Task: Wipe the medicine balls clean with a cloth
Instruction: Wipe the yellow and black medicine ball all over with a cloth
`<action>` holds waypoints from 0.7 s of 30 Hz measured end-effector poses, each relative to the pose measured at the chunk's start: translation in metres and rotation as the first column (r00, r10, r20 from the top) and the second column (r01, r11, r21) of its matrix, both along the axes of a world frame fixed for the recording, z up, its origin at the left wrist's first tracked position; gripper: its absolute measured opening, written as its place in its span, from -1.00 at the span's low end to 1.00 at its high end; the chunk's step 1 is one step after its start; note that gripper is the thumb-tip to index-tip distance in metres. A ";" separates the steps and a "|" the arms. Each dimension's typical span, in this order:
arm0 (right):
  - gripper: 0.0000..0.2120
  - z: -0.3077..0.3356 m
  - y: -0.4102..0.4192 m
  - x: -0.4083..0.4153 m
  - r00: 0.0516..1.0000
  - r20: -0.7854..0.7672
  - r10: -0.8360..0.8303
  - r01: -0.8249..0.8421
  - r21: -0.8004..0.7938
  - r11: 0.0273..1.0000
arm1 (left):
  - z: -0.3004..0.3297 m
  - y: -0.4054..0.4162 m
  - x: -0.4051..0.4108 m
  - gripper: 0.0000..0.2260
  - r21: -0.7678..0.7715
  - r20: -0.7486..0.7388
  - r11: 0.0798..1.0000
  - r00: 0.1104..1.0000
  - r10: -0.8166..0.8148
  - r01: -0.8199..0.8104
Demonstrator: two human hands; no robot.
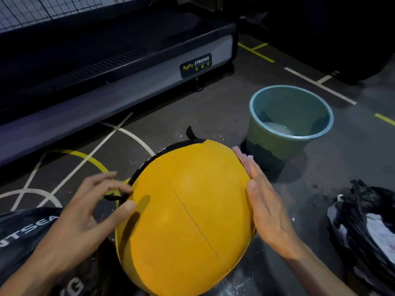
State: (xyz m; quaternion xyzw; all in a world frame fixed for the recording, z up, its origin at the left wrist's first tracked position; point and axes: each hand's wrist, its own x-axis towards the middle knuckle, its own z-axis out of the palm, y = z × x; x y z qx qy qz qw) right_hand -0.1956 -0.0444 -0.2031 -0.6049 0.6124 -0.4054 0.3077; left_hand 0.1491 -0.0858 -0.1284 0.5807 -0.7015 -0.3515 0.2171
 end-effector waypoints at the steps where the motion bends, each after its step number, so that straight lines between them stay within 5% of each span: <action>1: -0.48 -0.003 0.003 0.001 1.000 0.004 0.007 -0.007 -0.021 1.000 | 0.005 -0.006 -0.008 -0.41 -0.056 0.022 0.998 1.000 -0.001 0.002; 10: -0.32 0.004 0.021 0.017 0.999 -0.029 -0.023 0.023 -0.023 0.999 | -0.009 -0.008 -0.072 -0.20 -0.030 0.052 0.989 0.989 -0.142 0.143; 16: -0.33 0.059 -0.014 0.064 0.877 -0.418 0.238 -0.284 -0.050 0.958 | -0.006 0.010 -0.075 -0.22 -0.086 0.031 0.986 0.989 -0.141 0.144; 21: -0.48 0.066 -0.059 0.027 0.932 -0.272 0.240 -0.187 0.207 0.960 | -0.002 0.014 -0.077 -0.18 -0.011 0.016 0.993 0.993 -0.118 0.118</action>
